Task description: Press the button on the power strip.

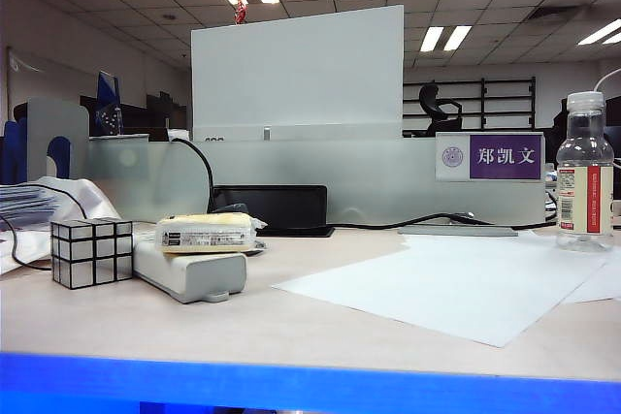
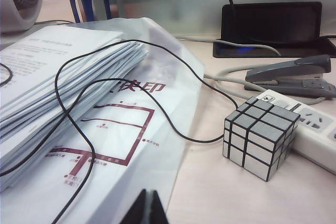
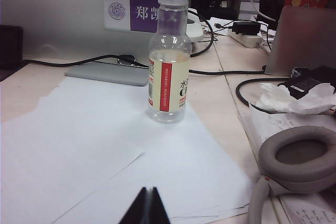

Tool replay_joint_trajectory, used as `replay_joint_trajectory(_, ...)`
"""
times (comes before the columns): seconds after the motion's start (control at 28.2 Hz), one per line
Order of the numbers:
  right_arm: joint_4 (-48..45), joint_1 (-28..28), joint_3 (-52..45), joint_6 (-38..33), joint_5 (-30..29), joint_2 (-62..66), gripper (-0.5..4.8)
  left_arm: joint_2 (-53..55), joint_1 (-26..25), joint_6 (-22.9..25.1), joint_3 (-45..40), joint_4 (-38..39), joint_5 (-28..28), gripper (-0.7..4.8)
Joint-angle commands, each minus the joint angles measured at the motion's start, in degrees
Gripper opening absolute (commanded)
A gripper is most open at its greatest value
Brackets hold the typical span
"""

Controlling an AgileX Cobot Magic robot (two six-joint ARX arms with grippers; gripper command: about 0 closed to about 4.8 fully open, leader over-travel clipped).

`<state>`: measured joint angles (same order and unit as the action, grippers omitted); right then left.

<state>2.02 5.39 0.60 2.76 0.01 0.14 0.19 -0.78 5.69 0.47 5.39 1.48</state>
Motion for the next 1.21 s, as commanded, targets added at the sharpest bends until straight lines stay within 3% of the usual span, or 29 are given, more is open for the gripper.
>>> replay_joint_trajectory(0.04,-0.9,0.0,0.1,-0.2,-0.1,-0.1,0.03,-0.1,0.0,-0.2,0.1,-0.3,-0.2,-0.04)
replay_joint_trajectory(0.39,-1.0,-0.1,0.1,-0.2,-0.2,-0.1,0.04,-0.1,0.0,-0.2,0.1,-0.4,-0.2,-0.04)
replay_joint_trajectory(0.5,-2.4,-0.1,0.1,-7.8,-1.9,-0.1,0.03,-0.1,0.0,-2.9,0.1,-3.1,-0.5,-0.04)
replay_joint_trajectory(0.53,-3.4,-0.1,0.2,-12.1,-4.2,-0.1,0.03,-0.1,0.0,-5.6,0.2,-4.3,-1.0,-0.04)
replay_joint_trajectory(0.64,-4.6,-0.1,1.2,-15.5,-15.4,0.0,0.04,-0.1,0.0,-12.2,1.5,-5.5,-4.5,-0.04)
replay_joint_trajectory(0.71,-5.6,-0.1,2.0,-16.4,-24.1,0.4,0.04,0.0,0.0,-12.2,2.8,-5.4,-9.5,-0.04)
replay_joint_trajectory(0.82,-5.7,-0.1,4.2,-16.5,-31.7,2.3,0.04,0.6,0.0,-11.2,4.6,-4.7,-15.9,-0.04)
replay_joint_trajectory(1.21,-5.8,-0.2,16.7,-16.0,-45.6,21.5,0.03,11.6,0.0,-11.3,11.1,-4.0,-19.5,-0.04)
